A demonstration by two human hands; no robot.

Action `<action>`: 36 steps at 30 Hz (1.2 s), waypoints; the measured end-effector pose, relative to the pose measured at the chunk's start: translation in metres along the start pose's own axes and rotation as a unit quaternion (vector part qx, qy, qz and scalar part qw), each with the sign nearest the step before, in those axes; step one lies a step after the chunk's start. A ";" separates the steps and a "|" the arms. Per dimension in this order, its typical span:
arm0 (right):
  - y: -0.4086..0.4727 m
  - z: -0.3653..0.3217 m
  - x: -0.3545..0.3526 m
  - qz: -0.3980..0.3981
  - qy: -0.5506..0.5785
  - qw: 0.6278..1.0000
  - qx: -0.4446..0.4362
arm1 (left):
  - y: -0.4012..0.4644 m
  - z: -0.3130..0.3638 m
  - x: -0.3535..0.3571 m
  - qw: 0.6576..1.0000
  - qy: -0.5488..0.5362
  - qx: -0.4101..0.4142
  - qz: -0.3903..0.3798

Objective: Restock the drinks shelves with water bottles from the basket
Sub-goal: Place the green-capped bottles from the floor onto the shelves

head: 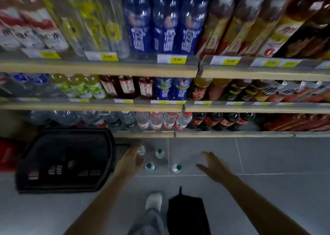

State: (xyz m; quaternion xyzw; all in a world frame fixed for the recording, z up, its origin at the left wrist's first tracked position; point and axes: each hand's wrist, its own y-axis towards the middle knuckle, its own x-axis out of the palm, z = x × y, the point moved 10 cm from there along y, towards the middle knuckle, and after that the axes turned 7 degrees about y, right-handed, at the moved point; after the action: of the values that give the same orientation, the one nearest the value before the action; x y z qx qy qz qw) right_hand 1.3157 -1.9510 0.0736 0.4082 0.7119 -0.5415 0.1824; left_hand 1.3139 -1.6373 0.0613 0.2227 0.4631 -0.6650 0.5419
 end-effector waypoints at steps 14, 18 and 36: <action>0.202 0.082 0.230 -0.099 0.044 0.989 -0.100 | 0.068 -0.109 0.273 0.998 -0.017 -0.056 -0.002; 0.246 0.106 0.294 -0.099 -0.007 0.988 -0.115 | 0.102 -0.140 0.332 0.999 -0.025 -0.047 0.002; 0.156 -0.013 0.142 -0.068 -0.062 0.977 -0.190 | 0.039 -0.076 0.157 0.994 -0.023 -0.077 0.069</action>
State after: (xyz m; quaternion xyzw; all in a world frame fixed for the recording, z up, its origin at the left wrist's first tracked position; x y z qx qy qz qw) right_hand 1.3544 -1.8723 -0.1186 0.2820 0.8153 -0.4316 0.2635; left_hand 1.2855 -1.6522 -0.1151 0.1965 0.4840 -0.5930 0.6128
